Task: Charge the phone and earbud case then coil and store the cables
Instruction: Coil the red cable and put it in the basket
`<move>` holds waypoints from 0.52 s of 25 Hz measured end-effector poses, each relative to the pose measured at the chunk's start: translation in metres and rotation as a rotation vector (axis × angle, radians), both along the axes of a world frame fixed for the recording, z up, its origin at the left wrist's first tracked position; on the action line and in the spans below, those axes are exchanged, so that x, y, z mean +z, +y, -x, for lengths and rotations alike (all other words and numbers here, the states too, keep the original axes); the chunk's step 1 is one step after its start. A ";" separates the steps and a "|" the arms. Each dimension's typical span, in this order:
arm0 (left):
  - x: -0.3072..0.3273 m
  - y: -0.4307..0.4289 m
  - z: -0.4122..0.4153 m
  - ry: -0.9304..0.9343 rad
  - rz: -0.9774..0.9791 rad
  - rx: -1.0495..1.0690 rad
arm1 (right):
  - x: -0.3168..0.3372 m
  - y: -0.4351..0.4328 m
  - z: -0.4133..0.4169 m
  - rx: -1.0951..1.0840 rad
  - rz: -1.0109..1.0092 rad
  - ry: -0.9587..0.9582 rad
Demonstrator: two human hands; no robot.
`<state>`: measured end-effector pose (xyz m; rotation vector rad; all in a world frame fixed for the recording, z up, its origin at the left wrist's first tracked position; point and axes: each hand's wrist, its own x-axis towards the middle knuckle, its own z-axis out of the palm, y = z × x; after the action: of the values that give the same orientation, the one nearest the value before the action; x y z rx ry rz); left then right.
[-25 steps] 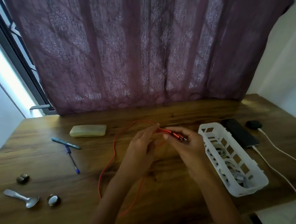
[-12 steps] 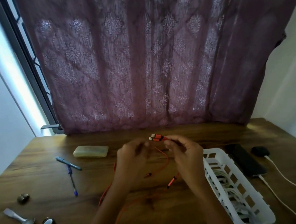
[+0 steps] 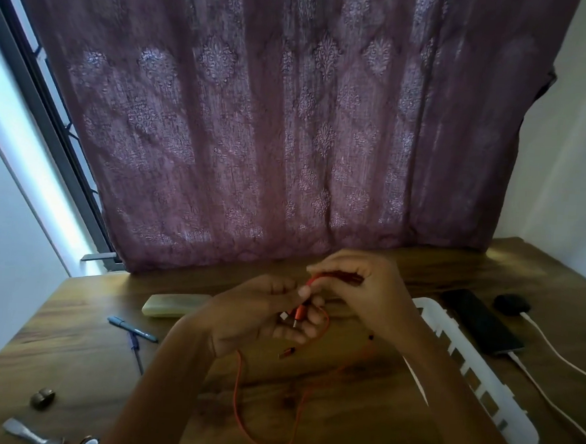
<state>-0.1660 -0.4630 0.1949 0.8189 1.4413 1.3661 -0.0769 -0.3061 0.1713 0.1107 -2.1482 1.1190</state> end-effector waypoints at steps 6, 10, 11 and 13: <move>0.001 0.010 -0.007 -0.323 -0.309 0.199 | -0.028 0.001 0.005 -0.163 0.464 -0.015; 0.000 0.020 -0.009 -0.444 -0.494 0.334 | -0.048 -0.015 0.008 -0.206 0.429 -0.266; -0.002 0.023 -0.008 -0.453 -0.530 0.377 | -0.051 -0.020 0.007 -0.224 0.327 -0.345; -0.006 0.028 -0.007 -0.417 -0.601 0.466 | -0.054 -0.031 0.006 -0.253 0.099 -0.428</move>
<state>-0.1592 -0.4348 0.1884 0.5150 0.9215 2.2365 -0.0830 -0.3374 0.1170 -0.4728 -2.3829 1.1732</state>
